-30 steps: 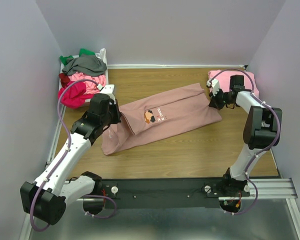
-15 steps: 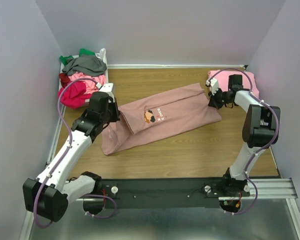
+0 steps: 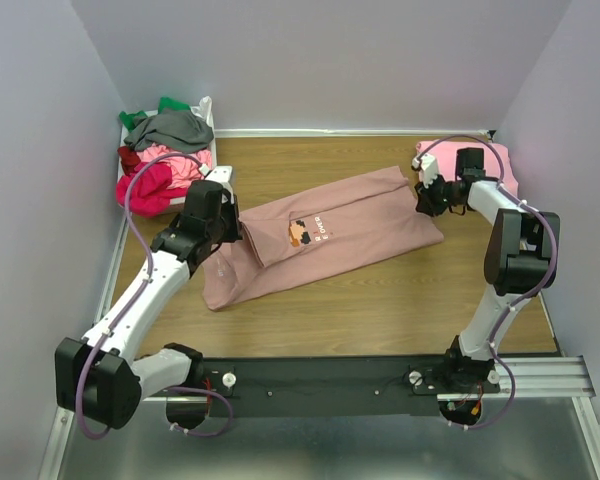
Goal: Fold and stack the t-shirts
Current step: Fold the tshirt
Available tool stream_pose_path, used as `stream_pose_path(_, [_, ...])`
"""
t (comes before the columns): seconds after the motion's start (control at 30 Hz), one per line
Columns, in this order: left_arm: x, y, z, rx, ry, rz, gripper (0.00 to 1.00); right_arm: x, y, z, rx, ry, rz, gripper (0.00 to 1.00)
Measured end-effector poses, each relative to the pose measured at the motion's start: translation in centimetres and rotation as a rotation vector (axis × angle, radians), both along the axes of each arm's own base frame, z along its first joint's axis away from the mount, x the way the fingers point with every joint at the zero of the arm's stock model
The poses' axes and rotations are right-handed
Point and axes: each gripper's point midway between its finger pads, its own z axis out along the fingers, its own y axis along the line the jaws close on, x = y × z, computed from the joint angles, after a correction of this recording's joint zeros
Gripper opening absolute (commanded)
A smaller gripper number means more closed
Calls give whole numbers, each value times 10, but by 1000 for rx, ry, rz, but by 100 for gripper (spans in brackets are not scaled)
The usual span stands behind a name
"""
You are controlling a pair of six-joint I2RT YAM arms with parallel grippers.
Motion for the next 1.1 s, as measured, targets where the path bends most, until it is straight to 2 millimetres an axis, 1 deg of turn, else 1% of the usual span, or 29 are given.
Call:
stream_pose_path(0.03, [1,1,-1,3,1,1,0,1,-1,0,0,0,-10,36])
stream_pose_path(0.07, [1,1,-2,6,2,1,0,1,-1,1,3,3,-23,41])
stream_pose_path(0.17, [4,2,-3,11,1,0,0,4,-2,7,12,-3,-58,51])
stream_pose_path(0.27, [7,1,-6,17,5,-2,0,4,-1,24,32,-33,-87,58])
stream_pose_path(0.3, [8,1,-8,19,9,-3,0,1,0,35,41,-51,-96,61])
stream_pose_path(0.33, [9,1,-11,23,14,-5,0,-3,3,47,61,-73,-97,62])
stream_pose_path(0.4, [10,1,-14,29,23,-7,0,-16,13,65,106,-103,-76,66])
stream_pose_path(0.47, [12,0,-16,32,29,-7,0,-31,24,79,155,-123,-42,66])
stream_pose_path(0.5, [13,0,-16,32,30,-6,0,-43,32,88,189,-140,-15,66])
stream_pose_path(0.6, [17,-1,-13,25,22,-10,0,-71,50,101,274,-148,51,66])
stream_pose_path(0.67, [19,-3,-10,21,18,-15,0,-82,58,103,311,-141,78,66])
stream_pose_path(0.8, [25,-5,-9,17,17,-21,0,-95,67,98,357,-114,109,67])
stream_pose_path(0.9, [31,-8,-9,16,18,-27,0,-102,72,94,387,-93,129,67])
stream_pose_path(1.1, [40,-12,-13,27,25,-43,0,-108,79,95,426,-81,160,67])
